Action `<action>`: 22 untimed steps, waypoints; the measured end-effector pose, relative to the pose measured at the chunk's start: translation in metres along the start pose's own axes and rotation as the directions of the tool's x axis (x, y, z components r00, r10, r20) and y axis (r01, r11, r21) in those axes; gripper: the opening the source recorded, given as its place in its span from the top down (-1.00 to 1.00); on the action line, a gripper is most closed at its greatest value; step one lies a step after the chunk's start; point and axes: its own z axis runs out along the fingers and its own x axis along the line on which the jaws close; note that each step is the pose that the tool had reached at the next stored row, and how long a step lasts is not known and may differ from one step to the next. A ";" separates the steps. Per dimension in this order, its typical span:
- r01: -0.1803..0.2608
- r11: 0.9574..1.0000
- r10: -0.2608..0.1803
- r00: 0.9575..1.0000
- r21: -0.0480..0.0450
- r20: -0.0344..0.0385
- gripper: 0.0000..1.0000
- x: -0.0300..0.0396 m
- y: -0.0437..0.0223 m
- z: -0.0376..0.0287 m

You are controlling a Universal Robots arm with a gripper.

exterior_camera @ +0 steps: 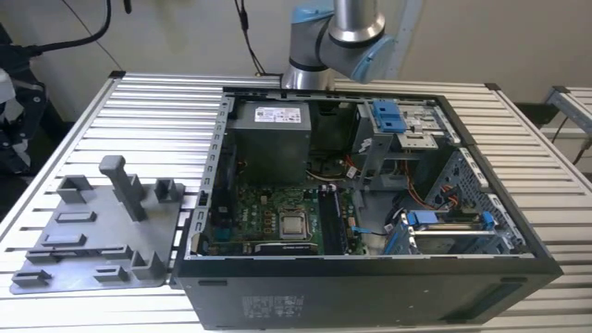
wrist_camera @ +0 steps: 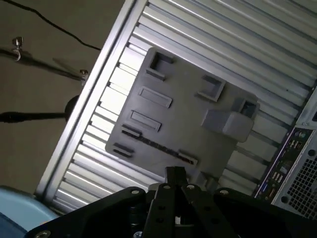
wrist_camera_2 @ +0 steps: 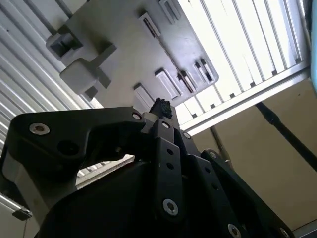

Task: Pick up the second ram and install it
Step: 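Pick up the second ram and move it above second insertion slot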

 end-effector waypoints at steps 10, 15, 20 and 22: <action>0.180 0.984 -0.180 0.984 -0.003 -0.005 0.79 0.0000 0.0001 0.0000; 0.269 0.963 -0.269 0.963 -0.005 -0.007 0.79 -0.0001 0.0002 0.0001; 0.353 0.936 -0.353 0.935 -0.007 -0.009 0.79 -0.0002 0.0005 0.0003; 0.388 0.922 -0.388 0.922 -0.008 -0.010 0.79 -0.0004 0.0007 0.0005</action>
